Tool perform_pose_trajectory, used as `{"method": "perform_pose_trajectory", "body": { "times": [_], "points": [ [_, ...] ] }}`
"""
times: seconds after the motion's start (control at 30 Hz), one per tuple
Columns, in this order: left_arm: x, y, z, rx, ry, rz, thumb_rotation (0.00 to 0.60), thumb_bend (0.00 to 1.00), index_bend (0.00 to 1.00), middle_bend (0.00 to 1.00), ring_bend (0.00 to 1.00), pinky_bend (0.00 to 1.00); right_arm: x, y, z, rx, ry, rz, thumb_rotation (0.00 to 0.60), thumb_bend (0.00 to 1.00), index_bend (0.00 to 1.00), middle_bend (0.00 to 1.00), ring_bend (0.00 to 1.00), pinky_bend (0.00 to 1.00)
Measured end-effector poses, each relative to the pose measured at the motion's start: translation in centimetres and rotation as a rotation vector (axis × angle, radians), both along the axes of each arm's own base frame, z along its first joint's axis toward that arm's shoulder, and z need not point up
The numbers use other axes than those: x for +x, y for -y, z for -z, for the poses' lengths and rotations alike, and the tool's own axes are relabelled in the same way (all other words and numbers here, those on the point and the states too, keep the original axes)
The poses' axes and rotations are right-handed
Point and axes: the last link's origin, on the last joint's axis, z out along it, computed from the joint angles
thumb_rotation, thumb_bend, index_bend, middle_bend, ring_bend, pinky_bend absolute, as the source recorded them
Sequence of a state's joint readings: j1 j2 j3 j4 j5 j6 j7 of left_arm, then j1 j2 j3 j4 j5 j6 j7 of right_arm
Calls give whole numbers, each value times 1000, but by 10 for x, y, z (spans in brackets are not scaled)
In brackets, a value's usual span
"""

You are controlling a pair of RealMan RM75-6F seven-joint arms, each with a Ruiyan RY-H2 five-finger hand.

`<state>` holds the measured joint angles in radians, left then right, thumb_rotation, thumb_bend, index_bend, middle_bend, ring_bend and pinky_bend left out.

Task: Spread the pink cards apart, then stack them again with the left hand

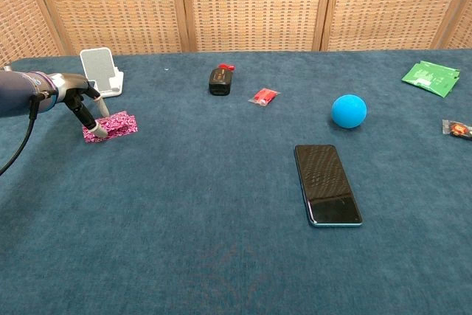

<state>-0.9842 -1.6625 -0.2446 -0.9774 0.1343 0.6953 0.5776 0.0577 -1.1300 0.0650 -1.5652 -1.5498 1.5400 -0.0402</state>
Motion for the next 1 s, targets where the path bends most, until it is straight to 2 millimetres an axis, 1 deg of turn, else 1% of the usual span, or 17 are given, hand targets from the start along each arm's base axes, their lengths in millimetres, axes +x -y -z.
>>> {"method": "perform_pose_trajectory", "body": {
  "times": [0.1,0.2,0.57,0.63,0.73,0.8,0.83,0.87,0.93,1.0],
  "points": [
    [0,-1,-1,-2,5,2,600,242,435,0,0,0,1,0,0,0,-2,-1,600,0,0,0,0,0],
    [1,0,-2,-2,10,5,600,240,390,0,0,0,1,-1,0,-1,-1,-3,600,0,0,0,0,0],
    [-1,2,-4,-4,12,6,600,235,258,0,0,0,2,-2,0,0,2,-9,600,0,0,0,0,0],
    [0,2,-5,-3,13,8,600,233,217,0,0,0,3,-2,0,-1,3,-10,600,0,0,0,0,0],
    [1,2,-6,-1,23,12,600,232,127,0,0,0,3,-2,0,0,4,-13,600,0,0,0,0,0],
    [4,3,-8,2,44,22,600,231,50,0,0,0,4,-3,-1,0,5,-15,600,0,0,0,0,0],
    [6,4,-9,2,54,30,600,229,30,0,0,0,4,-3,-1,-1,6,-15,600,0,0,0,0,0],
    [7,5,-10,1,64,40,600,218,9,0,0,0,4,-3,-1,-1,7,-16,600,0,0,0,0,0],
    [12,7,-12,-3,86,71,600,170,0,0,0,0,4,-3,-1,-3,9,-18,600,0,0,0,0,0],
    [16,11,-16,-2,106,113,600,67,0,0,0,0,4,-4,-2,-3,11,-21,600,0,0,0,0,0]
  ]
}}
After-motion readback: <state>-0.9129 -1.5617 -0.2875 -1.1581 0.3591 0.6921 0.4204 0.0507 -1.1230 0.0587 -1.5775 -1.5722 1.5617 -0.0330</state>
